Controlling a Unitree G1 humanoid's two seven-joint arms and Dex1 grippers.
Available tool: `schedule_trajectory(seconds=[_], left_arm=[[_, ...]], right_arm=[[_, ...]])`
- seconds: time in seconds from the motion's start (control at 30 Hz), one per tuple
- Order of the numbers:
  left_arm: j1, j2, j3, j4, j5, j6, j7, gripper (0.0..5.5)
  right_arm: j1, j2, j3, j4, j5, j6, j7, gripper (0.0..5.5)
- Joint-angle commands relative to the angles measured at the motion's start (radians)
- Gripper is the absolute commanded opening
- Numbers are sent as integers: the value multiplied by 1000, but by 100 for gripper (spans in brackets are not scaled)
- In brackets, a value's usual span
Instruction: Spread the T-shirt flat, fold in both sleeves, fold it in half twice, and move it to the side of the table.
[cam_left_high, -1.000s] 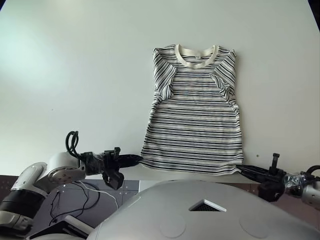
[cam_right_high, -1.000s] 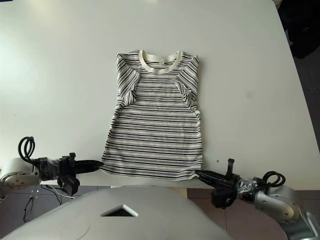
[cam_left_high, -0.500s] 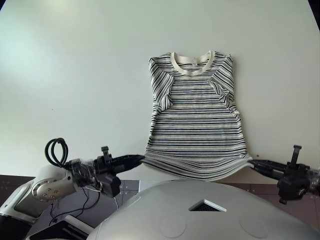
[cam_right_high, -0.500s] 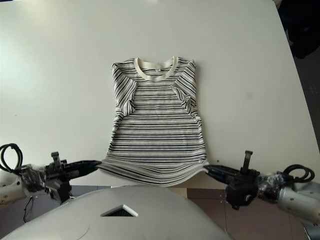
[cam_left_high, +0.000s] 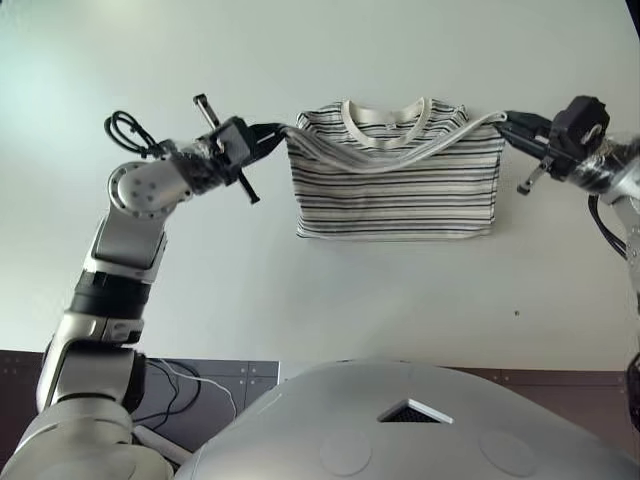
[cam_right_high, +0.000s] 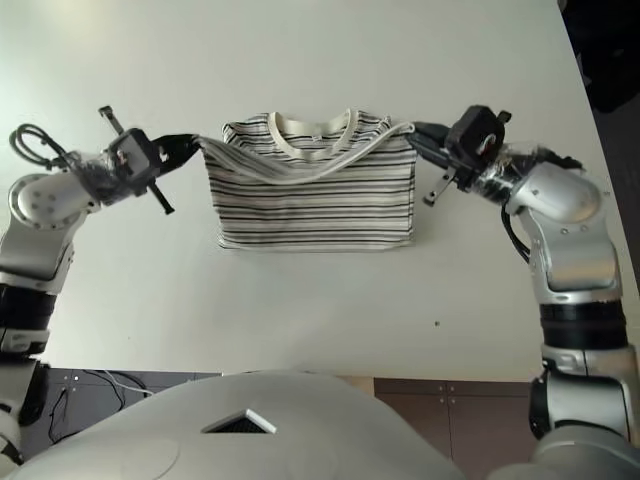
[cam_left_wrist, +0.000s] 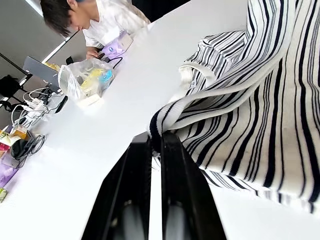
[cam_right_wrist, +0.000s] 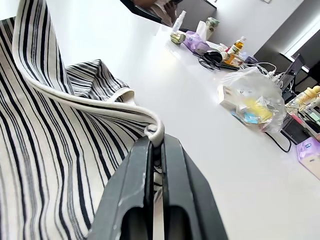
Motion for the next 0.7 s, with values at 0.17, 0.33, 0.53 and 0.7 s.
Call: schedule_trajectory(seconds=[0.17, 0.33, 0.53, 0.7], left_arm=[[-355, -173, -33, 511, 142, -84, -2, 10], [-470, -251, -47, 802, 237, -163, 69, 10], [-497, -313, -74, 1025, 346, -174, 194, 42], [-513, -340, 12, 1061, 309, -203, 345, 63]], right_arm=[[-327, 164, 46, 549, -152, -111, -9, 14], [-458, 254, 50, 854, -231, -193, -53, 14], [-523, 310, 61, 1085, -324, -225, -159, 40], [-536, 335, -28, 1141, -282, -201, -278, 90]])
